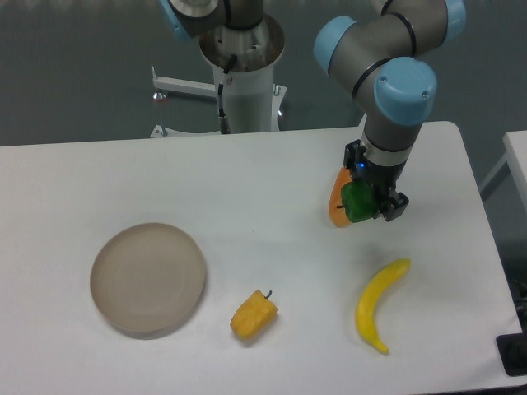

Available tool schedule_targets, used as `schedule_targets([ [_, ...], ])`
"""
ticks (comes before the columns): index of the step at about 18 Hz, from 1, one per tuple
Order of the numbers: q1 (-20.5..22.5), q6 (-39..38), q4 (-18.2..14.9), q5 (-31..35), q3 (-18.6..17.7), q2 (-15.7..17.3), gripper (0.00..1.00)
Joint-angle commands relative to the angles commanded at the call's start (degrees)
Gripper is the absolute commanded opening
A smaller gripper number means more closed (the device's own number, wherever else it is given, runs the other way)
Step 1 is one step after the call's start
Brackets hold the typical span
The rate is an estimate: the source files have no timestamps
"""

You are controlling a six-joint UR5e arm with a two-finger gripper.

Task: Place the green pepper on the table
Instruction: 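Carry the green bell pepper in the gripper down toward the table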

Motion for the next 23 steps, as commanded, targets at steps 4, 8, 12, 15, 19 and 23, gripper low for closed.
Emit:
schedule_targets([
  [4,0.09,0.00,-0.09,-0.09,-0.09,0.09,0.27],
  [8,-6.77,-9.93,3.34,-1.58,-0.53,-3.61,0.27],
  [12,-6.77,-10.11,3.34,-1.58,-0.70,-3.60,0.28],
  [15,-7.29,-10.28,3.34,-1.67,-1.49,-3.95,0.28],
  [19,-8.87,-13.44,3.34,-1.67,-1.76,-5.09,0.30],
  [23,-10.63,-15.20,3.51,-1.41,-1.85,-6.85,0.36],
])
